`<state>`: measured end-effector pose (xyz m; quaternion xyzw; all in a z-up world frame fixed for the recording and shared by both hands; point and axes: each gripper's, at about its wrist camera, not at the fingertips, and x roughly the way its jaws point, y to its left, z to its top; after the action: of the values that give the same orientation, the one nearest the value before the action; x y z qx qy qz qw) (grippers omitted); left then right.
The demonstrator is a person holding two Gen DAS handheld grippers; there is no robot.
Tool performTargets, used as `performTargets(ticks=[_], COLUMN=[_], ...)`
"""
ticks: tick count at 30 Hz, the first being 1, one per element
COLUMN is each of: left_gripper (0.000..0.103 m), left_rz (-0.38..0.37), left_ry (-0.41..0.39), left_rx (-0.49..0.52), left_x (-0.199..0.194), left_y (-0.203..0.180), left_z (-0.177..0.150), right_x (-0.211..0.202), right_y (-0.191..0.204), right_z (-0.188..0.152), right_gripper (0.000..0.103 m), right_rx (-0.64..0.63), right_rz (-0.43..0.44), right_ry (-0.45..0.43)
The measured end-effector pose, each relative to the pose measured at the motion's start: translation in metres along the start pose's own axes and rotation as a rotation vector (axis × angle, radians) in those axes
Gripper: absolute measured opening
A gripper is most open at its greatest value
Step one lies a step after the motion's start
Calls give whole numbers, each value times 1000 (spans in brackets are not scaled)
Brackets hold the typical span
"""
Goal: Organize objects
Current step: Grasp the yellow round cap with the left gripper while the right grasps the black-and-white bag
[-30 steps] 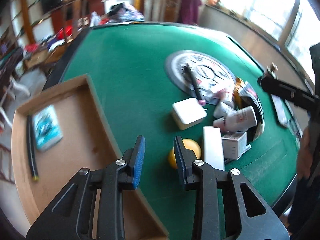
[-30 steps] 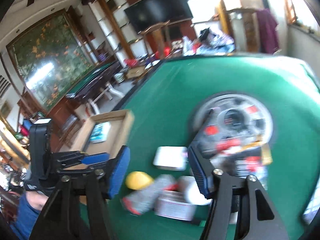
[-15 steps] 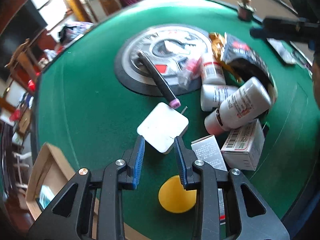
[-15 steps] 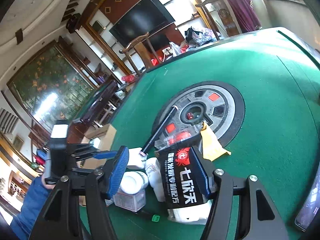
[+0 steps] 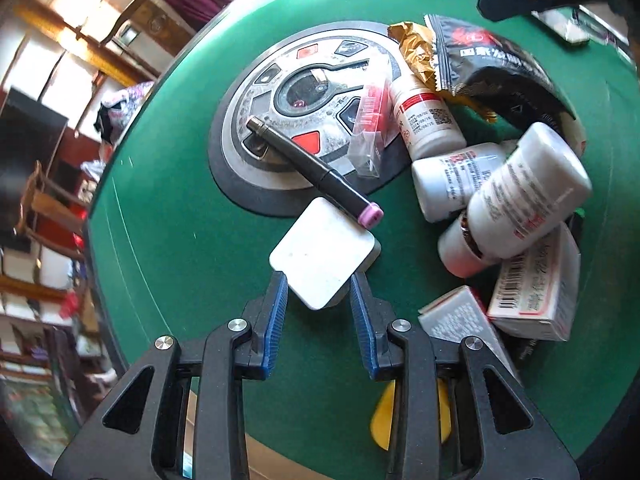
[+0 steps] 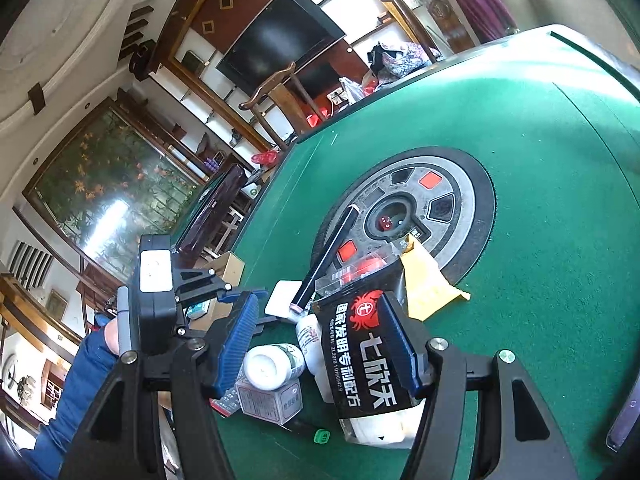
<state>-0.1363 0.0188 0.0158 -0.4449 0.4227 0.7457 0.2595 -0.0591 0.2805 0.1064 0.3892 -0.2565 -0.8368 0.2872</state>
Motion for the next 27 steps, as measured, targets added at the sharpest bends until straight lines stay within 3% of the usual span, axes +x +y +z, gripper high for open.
performTargets(ticks=[5, 9, 12, 15, 21, 23, 27], left_gripper=[33, 41, 41, 41, 45, 46, 45], left_rz=[13, -24, -102, -122, -204, -213, -311], left_ry=[11, 36, 69, 40, 38, 39, 4], left_rx=[10, -97, -210, -258, -480, -543, -636], left_x=[8, 17, 14, -8, -37, -35, -36], left_y=[8, 16, 26, 27, 33, 32, 27], left_z=[8, 11, 0, -21, -73, -81, -84], right_x=[1, -2, -5, -6, -7, -6, -9], right_y=[-3, -5, -4, -5, -8, -8, -5], right_z=[0, 0, 1, -1, 2, 2, 1], right_gripper=[62, 62, 62, 62, 63, 63, 63], right_rx=[6, 9, 3, 11, 18, 19, 10], right_rz=[-6, -27, -54, -52, -48, -48, -53], right_ry=[2, -3, -11, -10, -12, -7, -13])
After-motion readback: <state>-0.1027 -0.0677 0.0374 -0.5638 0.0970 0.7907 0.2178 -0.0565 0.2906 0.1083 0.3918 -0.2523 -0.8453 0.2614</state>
